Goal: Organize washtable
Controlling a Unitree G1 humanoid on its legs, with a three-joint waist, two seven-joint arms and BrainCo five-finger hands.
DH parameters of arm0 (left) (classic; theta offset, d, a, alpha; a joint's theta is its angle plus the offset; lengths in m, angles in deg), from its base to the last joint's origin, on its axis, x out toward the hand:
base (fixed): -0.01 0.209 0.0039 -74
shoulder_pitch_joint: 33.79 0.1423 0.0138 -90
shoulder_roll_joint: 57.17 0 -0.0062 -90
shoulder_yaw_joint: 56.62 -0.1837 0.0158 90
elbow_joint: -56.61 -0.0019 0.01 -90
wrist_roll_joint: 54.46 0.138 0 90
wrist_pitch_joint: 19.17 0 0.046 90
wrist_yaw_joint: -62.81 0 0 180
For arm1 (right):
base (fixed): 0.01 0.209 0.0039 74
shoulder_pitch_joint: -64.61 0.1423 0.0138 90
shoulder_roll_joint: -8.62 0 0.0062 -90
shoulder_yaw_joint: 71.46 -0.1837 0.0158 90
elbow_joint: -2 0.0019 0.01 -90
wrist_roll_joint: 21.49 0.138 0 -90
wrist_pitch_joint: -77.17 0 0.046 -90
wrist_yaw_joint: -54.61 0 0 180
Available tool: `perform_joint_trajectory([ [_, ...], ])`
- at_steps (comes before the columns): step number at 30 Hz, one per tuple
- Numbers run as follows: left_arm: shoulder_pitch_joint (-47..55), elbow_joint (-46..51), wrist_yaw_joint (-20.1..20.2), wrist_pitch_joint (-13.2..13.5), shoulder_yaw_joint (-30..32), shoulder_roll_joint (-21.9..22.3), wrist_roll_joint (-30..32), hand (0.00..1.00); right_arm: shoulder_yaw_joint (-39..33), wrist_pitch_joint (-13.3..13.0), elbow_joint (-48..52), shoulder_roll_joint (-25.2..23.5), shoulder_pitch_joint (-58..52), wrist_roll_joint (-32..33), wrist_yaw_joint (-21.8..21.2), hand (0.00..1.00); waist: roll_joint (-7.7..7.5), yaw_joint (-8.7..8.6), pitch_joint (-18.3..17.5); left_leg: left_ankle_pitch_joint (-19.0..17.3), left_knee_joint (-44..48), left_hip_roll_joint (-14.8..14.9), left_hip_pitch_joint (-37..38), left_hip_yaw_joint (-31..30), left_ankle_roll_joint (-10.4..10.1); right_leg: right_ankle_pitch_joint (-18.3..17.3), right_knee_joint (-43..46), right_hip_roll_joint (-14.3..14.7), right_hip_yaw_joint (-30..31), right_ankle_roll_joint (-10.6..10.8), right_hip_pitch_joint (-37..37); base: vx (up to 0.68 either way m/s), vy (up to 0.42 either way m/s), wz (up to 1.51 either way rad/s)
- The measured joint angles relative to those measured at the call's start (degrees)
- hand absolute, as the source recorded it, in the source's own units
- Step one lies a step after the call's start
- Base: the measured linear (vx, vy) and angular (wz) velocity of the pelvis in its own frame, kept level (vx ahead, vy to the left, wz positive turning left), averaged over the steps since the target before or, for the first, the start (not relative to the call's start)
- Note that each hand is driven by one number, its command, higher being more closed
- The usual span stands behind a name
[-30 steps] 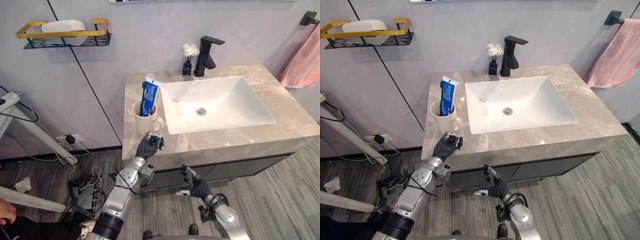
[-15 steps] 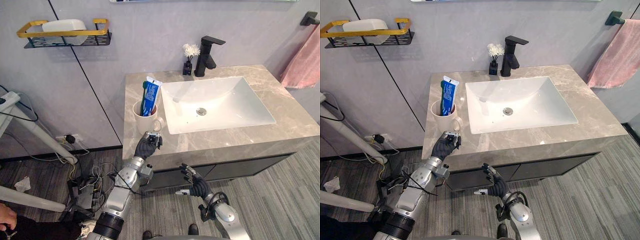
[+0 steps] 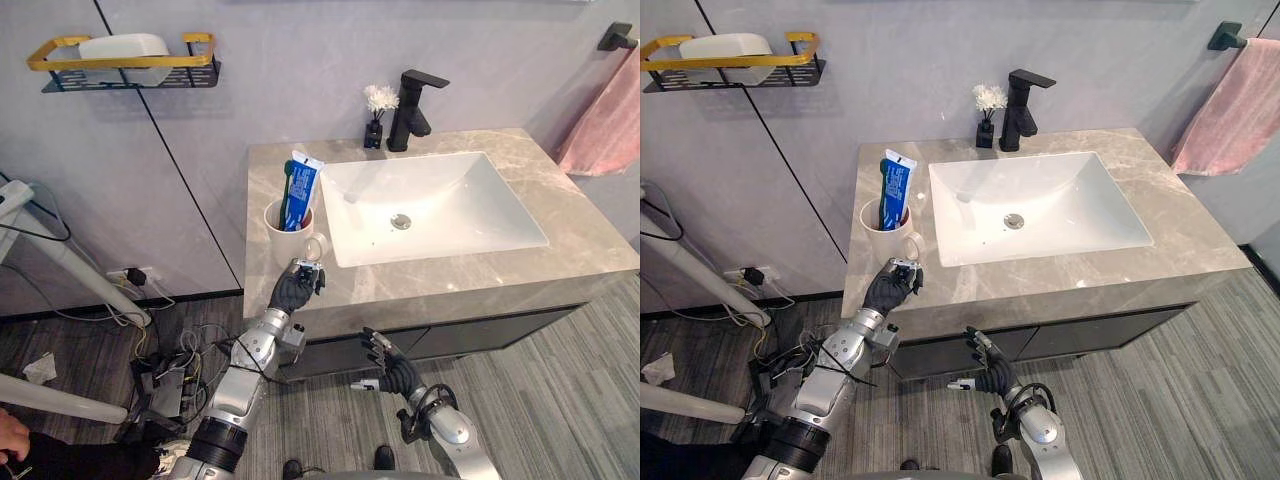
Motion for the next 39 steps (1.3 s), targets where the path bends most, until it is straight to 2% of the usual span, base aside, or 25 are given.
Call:
perform_joint_trajectory([
  [17, -3.65, -1.83, 0.17, -0.03, 2.44, -1.27, -0.11, 1.0, -2.23, 0.36, 0.01, 0.44, 0.08, 0.01, -0.32, 0.0, -0.41, -0.05, 1.04, -0.06, -0.09, -0.05, -0.39, 1.18, 0.05, 0.11, 0.26, 0.11, 1.21, 0.11, -1.21, -0.01, -0.006, -0.03],
  [31, -9.92, -4.82, 1.16, 0.02, 4.46, -7.0, -3.51, 1.0, -2.55, 0.58, 0.17, 2.56, 0.26, 0.04, -1.29, 0.0, -0.4, -0.14, 2.42, -0.02, -0.13, -0.11, -1.9, 1.94, 0.08, 0.83, 0.14, 0.17, 1.94, 0.1, -3.08, -0.01, -0.003, -0.03],
  [39, -17.12, -9.87, 0.78, 0.26, 4.66, -13.24, -4.2, 1.0, -2.55, 0.58, 0.26, 3.65, 1.86, 0.09, -1.18, 0.0, -0.79, -0.19, 3.95, 0.0, 0.05, -0.17, -3.16, 3.29, 0.12, 1.54, 0.1, 0.19, 3.4, 0.09, -4.94, -0.03, -0.006, -0.08],
])
